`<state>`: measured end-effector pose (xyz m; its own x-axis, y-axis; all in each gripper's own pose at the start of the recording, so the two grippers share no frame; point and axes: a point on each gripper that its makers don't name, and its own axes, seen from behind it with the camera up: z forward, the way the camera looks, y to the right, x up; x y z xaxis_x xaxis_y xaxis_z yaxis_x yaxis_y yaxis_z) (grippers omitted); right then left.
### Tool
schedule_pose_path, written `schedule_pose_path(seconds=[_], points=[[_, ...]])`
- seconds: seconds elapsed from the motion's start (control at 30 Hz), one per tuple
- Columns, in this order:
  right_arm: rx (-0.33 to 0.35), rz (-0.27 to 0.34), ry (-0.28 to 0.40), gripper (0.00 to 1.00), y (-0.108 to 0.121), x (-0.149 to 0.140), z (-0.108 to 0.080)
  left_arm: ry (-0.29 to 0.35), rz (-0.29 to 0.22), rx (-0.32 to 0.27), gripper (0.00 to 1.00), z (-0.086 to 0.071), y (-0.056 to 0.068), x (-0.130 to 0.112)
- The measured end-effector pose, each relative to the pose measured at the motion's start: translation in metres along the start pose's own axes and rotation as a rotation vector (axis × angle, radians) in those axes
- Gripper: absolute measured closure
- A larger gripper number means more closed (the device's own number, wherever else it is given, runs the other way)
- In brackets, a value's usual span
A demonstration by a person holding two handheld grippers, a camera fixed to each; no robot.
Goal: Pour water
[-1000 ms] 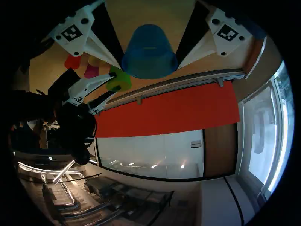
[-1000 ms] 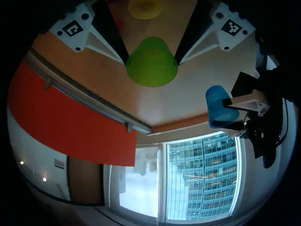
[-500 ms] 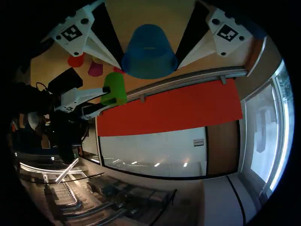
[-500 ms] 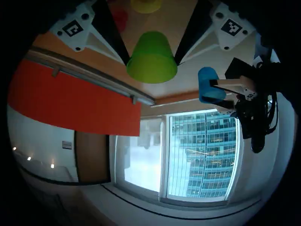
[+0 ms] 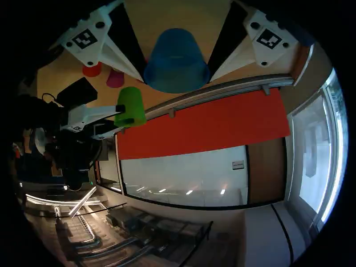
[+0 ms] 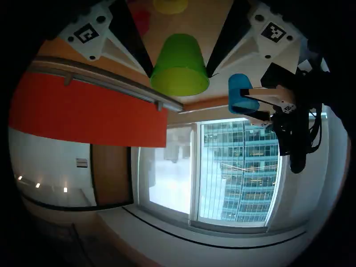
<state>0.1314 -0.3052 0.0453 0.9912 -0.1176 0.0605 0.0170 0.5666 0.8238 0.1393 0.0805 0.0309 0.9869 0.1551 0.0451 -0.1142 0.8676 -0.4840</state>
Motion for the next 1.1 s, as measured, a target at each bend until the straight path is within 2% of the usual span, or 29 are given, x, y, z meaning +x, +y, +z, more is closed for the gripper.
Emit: schedule_pose_path(seconds=[0.3,0.57,1.1], points=[[0.002,-0.021,0.012,0.09,-0.003,-0.004,-0.008,0.022,0.048,-0.004,0.11,0.004,-0.001,0.017],[0.007,-0.029,0.020,0.09,-0.008,-0.009,-0.014,0.044,0.116,0.000,0.11,0.009,0.000,0.035],[0.027,-0.031,0.035,0.09,-0.023,-0.018,-0.025,0.103,0.269,-0.018,0.11,0.023,0.012,0.078]])
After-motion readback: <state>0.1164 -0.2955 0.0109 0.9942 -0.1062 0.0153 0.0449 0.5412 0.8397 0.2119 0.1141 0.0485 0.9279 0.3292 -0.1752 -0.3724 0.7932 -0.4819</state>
